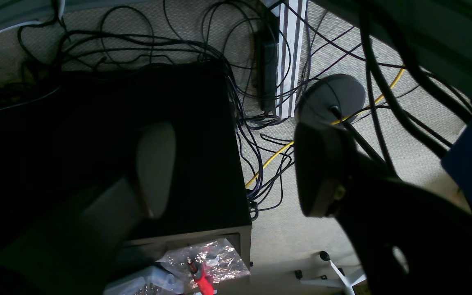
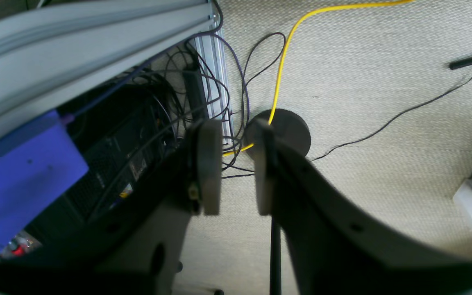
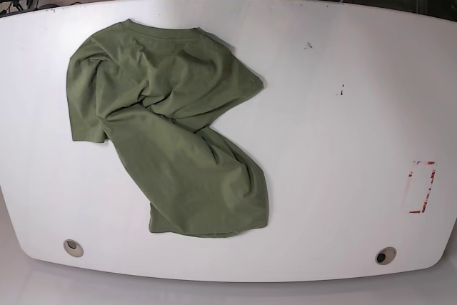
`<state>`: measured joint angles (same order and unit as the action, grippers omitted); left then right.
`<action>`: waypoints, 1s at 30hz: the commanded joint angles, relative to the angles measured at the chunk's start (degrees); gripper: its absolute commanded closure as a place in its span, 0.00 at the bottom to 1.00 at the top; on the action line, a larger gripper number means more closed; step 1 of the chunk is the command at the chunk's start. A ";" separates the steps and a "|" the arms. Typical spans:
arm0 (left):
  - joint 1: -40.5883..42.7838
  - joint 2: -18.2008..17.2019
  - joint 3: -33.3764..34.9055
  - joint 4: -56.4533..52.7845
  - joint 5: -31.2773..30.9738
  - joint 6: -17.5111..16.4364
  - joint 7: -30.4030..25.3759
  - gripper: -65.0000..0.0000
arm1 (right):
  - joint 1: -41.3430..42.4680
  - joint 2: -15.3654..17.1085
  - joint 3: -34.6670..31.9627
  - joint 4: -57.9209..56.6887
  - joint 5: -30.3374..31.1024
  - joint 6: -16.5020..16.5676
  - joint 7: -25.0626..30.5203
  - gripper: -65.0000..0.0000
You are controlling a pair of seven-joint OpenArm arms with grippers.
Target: Fold the T-shirt properly
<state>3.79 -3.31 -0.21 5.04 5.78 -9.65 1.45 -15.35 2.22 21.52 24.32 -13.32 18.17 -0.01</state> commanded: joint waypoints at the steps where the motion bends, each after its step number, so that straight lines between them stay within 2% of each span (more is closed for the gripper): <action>1: -0.16 0.20 0.63 -0.33 -0.13 0.30 -0.66 0.34 | -0.59 -0.41 0.21 -0.30 -0.08 0.33 0.03 0.81; 2: -0.14 -0.16 0.08 0.37 -0.02 -0.42 -0.27 0.35 | 0.54 -0.59 0.15 0.08 -0.08 0.24 0.32 0.81; 23: 0.30 -0.42 -0.19 0.54 -0.29 -0.24 -0.44 0.35 | -0.07 -1.03 0.06 0.96 0.18 0.24 0.32 0.81; 27: 3.64 -0.60 -0.28 4.41 -0.29 -0.15 -3.70 0.36 | -2.62 -1.21 0.15 5.53 0.27 0.24 0.32 0.81; 30: 6.89 -1.66 -0.28 9.25 -0.37 -0.15 -5.54 0.36 | -4.65 -2.79 0.15 9.66 0.27 0.24 0.32 0.81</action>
<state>9.17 -3.62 -0.47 11.81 5.45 -9.85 -3.77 -18.26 0.27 21.65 30.81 -13.23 18.17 0.23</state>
